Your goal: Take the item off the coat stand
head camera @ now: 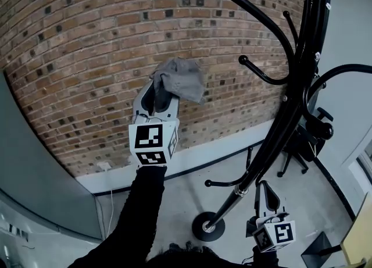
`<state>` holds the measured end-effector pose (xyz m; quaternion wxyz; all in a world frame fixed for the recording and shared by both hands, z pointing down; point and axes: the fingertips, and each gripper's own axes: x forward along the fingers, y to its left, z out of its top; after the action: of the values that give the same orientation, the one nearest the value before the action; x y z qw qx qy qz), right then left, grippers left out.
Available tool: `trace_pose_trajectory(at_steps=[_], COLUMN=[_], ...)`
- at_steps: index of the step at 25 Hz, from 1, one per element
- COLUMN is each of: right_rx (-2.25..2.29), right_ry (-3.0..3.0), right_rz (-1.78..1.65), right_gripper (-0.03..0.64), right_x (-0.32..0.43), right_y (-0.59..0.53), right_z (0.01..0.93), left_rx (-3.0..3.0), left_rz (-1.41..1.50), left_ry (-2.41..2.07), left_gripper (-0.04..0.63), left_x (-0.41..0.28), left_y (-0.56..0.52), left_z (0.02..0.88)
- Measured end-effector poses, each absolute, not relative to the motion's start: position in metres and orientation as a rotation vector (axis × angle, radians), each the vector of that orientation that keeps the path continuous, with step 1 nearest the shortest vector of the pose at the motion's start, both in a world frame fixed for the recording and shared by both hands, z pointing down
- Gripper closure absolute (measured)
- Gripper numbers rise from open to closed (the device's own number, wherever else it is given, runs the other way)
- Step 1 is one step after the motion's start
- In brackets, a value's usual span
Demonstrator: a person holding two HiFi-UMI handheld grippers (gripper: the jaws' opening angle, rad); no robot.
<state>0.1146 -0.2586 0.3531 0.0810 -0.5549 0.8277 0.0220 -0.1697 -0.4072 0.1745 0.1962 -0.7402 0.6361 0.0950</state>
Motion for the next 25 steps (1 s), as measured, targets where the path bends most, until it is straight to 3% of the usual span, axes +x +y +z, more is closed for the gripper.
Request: trace_pose_trajectory(at_steps=[9,25], right_rx=[-1.567,-1.35], right_ry=[2.521,2.626], right_rz=[0.094,0.175], right_gripper=[0.606,0.606], right_x=[0.098,0.07], right_y=[-0.26,-0.25], right_z=[0.338,0.313], left_rx=[-2.141,-2.184], left_rz=[0.13,0.124], left_ry=[1.823,1.896], left_gripper=[0.377,0.377], left_x=[-0.156,-0.11], left_y=[-0.369,-0.278], left_z=[0.24,0.279])
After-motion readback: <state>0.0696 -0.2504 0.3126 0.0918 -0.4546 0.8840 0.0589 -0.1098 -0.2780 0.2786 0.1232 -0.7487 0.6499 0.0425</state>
